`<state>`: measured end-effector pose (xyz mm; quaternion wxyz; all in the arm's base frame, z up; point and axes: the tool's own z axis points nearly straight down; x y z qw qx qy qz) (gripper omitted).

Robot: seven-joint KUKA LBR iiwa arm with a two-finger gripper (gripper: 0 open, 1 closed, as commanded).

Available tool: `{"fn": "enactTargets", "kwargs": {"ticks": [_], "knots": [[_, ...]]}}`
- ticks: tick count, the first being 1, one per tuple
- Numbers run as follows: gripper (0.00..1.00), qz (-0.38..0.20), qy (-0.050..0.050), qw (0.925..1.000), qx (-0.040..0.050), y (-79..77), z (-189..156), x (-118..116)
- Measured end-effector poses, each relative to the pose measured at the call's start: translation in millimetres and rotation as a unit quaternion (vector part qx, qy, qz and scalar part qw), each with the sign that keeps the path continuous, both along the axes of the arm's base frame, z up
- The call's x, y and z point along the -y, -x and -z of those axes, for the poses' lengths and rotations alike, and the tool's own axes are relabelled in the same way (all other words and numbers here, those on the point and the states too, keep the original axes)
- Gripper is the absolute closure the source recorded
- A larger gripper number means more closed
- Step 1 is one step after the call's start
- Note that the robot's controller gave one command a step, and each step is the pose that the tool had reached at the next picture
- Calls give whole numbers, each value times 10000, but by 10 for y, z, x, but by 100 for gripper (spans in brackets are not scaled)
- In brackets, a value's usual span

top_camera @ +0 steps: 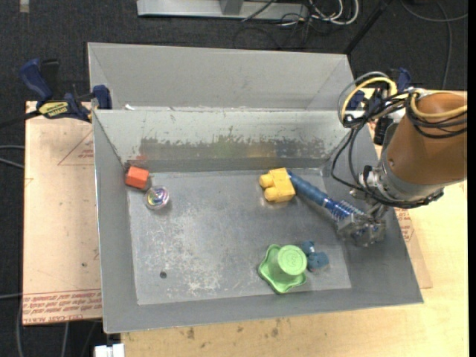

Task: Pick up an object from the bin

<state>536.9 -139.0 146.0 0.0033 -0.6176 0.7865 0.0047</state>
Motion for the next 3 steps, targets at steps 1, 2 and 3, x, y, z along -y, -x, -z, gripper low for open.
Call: {"fn": "enactTargets", "kwargs": {"ticks": [1,2,3], "knots": [[100,65,17,10000,10,-28,-196,68],[100,4,55,10000,36,101,-739,47],[0,8,42,10000,11,108,-708,47]]}}
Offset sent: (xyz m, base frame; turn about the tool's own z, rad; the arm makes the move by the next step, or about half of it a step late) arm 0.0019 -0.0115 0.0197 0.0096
